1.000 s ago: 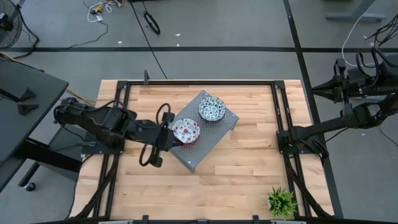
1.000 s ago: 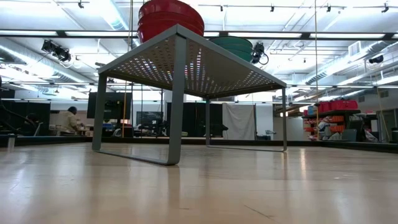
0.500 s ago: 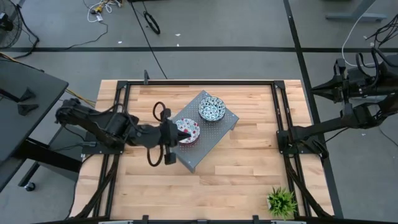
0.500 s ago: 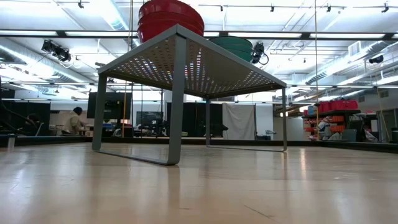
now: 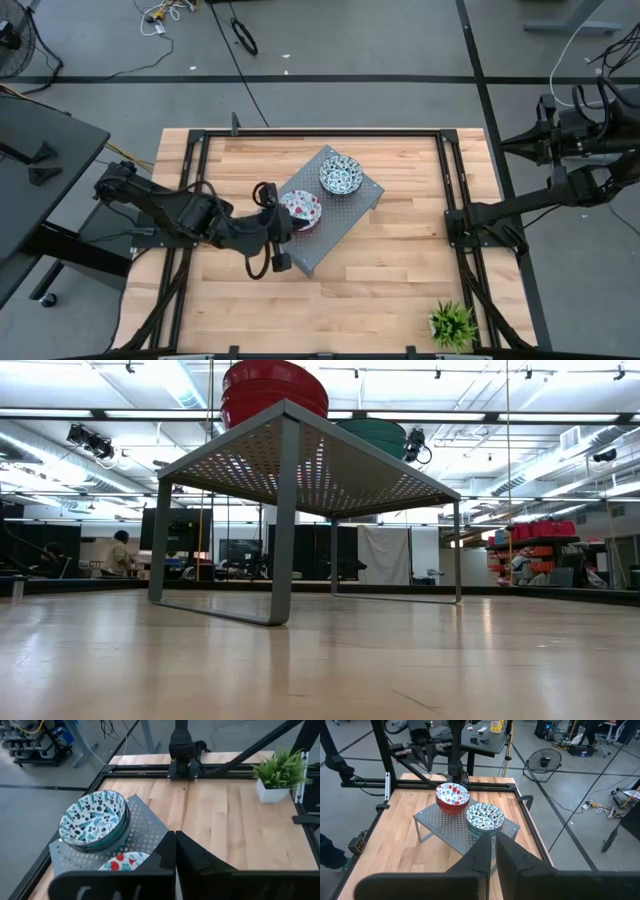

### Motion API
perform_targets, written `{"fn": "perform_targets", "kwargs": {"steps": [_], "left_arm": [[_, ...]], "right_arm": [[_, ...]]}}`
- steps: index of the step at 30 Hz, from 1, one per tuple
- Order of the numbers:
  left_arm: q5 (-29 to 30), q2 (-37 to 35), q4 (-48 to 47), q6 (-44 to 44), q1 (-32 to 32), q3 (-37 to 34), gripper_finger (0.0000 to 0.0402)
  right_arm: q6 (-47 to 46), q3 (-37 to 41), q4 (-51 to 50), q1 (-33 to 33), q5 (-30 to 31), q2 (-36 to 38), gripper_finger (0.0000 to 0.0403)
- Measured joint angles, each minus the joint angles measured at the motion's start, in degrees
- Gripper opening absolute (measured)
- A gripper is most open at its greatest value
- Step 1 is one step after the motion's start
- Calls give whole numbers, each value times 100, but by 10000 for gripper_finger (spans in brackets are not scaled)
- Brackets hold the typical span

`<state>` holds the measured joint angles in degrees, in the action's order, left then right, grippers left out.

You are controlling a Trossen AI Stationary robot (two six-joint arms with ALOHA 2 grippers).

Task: Pick & Place Mini bowls
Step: Stack the red patterned bowl on top of the red patterned bowls on the shelf

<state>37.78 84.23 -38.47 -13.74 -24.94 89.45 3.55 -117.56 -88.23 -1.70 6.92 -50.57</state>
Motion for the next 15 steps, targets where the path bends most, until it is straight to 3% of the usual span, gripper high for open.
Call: {"fn": "perform_targets", "kwargs": {"steps": [7, 15], "left_arm": [[-101, -33, 26, 65, 318, 0, 1], [-351, -76, -15, -764, 528, 1, 1]], "right_arm": [[-2, 0, -2, -1, 1, 0, 27], [-2, -2, 0, -2, 0, 0, 27]]}}
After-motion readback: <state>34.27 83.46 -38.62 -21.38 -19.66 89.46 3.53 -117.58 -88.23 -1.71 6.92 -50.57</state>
